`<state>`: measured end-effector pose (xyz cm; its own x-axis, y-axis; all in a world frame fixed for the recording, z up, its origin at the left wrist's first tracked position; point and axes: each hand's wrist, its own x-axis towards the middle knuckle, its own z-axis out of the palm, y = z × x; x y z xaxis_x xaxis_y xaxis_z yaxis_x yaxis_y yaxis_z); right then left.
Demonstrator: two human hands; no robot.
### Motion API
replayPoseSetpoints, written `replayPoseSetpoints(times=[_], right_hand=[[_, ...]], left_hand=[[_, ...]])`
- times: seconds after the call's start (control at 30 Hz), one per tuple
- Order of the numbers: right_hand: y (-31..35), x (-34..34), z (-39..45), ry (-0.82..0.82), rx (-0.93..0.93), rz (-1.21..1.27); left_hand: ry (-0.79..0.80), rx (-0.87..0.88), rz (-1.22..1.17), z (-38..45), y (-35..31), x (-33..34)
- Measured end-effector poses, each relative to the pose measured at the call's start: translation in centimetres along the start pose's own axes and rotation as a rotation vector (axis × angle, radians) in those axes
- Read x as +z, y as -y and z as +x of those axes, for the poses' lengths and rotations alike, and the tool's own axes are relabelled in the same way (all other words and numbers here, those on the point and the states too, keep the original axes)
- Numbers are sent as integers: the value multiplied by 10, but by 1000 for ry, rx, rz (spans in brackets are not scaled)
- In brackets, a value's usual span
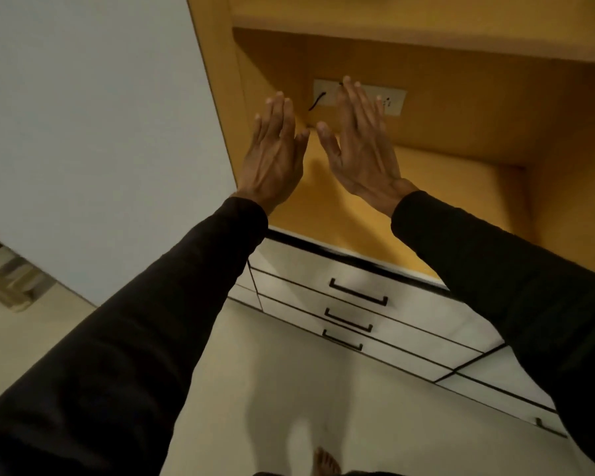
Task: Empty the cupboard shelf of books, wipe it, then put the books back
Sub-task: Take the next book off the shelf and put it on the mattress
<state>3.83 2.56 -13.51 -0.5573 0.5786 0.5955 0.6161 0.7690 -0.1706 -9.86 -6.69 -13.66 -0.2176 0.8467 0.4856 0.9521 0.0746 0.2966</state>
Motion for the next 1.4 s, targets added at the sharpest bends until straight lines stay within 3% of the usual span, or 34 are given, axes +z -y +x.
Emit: replayPoseSetpoints(times=[0.4,0.73,1.1,1.4], right_hand=[[-52,-16,108,-140,7,-57],[-89,-14,223,-217,82,-185],[-146,14,305,-152,213,-204],[-191,62,376,-4,229,-207]], left_hand=[[-151,190,-68,145,-11,5],[-213,232,-162,285,32,-11],[-183,252,-148,411,75,19],[-194,146,-226,466,73,73]])
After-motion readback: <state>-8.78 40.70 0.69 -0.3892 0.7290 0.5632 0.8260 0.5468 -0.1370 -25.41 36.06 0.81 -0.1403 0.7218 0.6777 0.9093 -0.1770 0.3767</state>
